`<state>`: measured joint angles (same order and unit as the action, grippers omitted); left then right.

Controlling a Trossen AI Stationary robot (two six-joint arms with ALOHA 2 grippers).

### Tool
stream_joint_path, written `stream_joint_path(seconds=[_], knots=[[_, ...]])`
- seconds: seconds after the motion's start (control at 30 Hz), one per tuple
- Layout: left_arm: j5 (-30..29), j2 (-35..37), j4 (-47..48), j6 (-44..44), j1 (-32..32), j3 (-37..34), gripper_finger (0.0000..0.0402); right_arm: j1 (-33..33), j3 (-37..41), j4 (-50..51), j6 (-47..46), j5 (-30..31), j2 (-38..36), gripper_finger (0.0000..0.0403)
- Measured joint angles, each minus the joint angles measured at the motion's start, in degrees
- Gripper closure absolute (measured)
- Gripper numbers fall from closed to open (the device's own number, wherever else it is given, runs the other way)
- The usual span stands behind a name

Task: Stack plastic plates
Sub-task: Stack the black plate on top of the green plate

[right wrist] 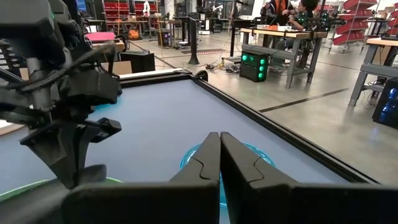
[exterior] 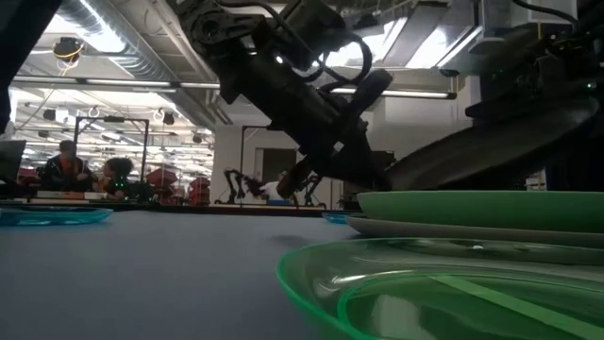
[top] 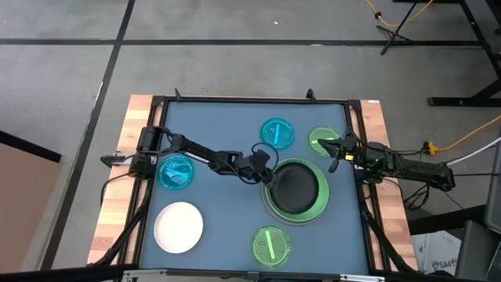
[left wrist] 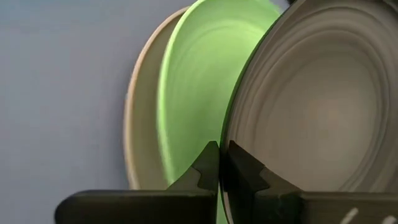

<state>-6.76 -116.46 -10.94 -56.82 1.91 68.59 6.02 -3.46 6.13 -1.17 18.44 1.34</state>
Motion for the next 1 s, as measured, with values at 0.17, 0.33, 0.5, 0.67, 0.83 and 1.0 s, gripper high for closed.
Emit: stream_joint_path(seconds=[0.17, 0.33, 0.5, 0.67, 0.83, 1.0], knots=[[0.0, -0.3, -0.3, 0.0, 0.0, 0.0, 0.0395, 0.0, 0.0, 0.0, 0.0, 0.0, 0.0, 0.0402], [0.2, -0.7, -0.2, 0.4, 0.0, 0.0, 0.0393, 0.0, 0.0, 0.0, 0.0, 0.0, 0.0, 0.0402], [0.2, -0.7, -0.3, 0.4, 0.0, 0.0, 0.037, 0.0, 0.0, 0.0, 0.0, 0.0, 0.0, 0.0402], [0.2, -0.7, -0.3, 0.4, 0.0, 0.0, 0.0346, 0.0, 0.0, 0.0, 0.0, 0.0, 0.0, 0.0402], [0.2, -0.7, -0.3, 0.4, 0.0, 0.0, 0.0335, 0.0, 0.0, 0.0, 0.0, 0.0, 0.0, 0.0402], [-0.3, -0.7, -0.4, 0.4, 0.0, 0.0, 0.0333, 0.0, 0.0, 0.0, 0.0, 0.0, 0.0, 0.0402]])
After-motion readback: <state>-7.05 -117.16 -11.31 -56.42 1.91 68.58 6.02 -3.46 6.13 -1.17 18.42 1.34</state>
